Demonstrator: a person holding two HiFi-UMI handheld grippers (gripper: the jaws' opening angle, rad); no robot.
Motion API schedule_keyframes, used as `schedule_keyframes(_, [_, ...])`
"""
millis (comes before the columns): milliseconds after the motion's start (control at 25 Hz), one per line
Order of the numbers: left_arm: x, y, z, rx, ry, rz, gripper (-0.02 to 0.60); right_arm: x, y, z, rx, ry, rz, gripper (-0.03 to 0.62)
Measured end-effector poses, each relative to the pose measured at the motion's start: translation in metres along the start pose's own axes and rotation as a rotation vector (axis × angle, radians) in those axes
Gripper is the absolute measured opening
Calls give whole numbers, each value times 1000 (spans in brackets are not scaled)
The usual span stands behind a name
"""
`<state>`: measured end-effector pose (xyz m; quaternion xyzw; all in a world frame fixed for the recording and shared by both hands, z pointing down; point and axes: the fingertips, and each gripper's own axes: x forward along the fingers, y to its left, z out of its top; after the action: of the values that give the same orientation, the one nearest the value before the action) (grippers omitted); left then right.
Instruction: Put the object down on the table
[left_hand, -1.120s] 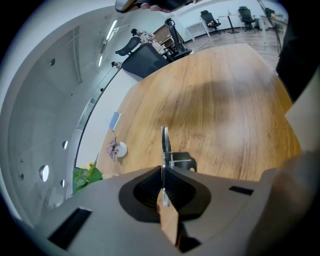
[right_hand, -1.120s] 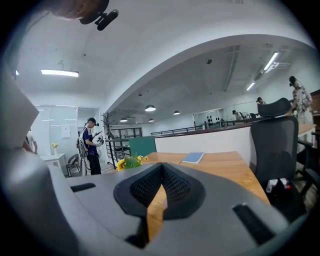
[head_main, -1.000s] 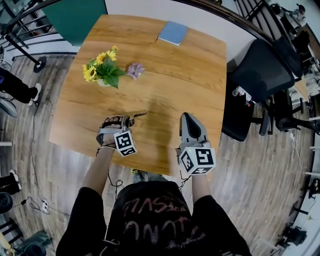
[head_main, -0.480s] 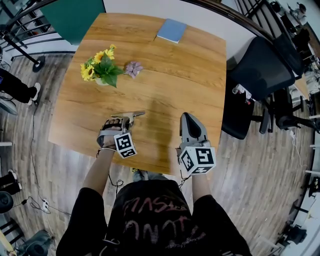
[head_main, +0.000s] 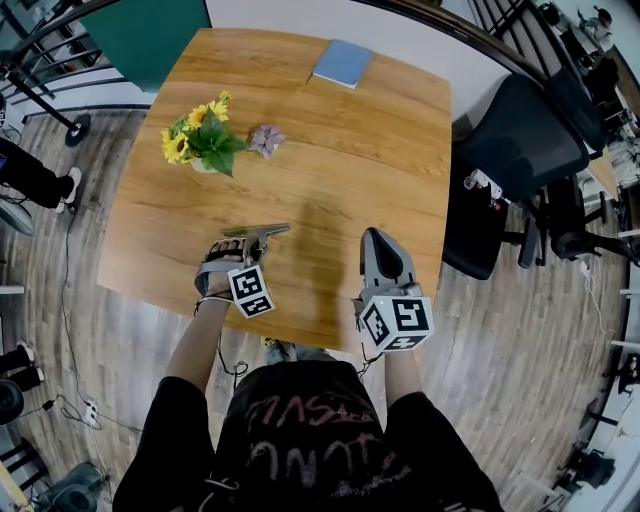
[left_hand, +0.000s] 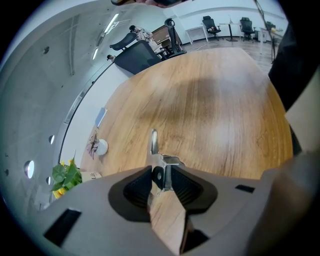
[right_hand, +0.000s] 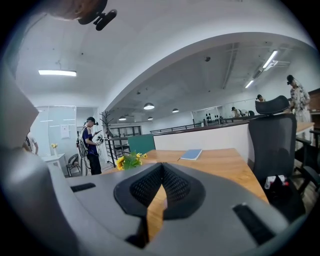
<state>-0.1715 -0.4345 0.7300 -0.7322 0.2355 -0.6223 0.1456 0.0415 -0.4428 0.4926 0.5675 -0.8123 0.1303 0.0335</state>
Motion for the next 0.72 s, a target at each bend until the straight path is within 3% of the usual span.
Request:
schedule_keyframes(240, [-7,3,2,-118,-25,-16,146,-4,2,-1,-1,3,-2,5])
schedule_keyframes(480, [-27,11,7,-389,-120,-39,170,-10,2,-2,1,8,-12,5])
schedule_keyframes(720, [-56,24,9,-523,-198,-11,167,-18,6,-3,-1,9,-18,5])
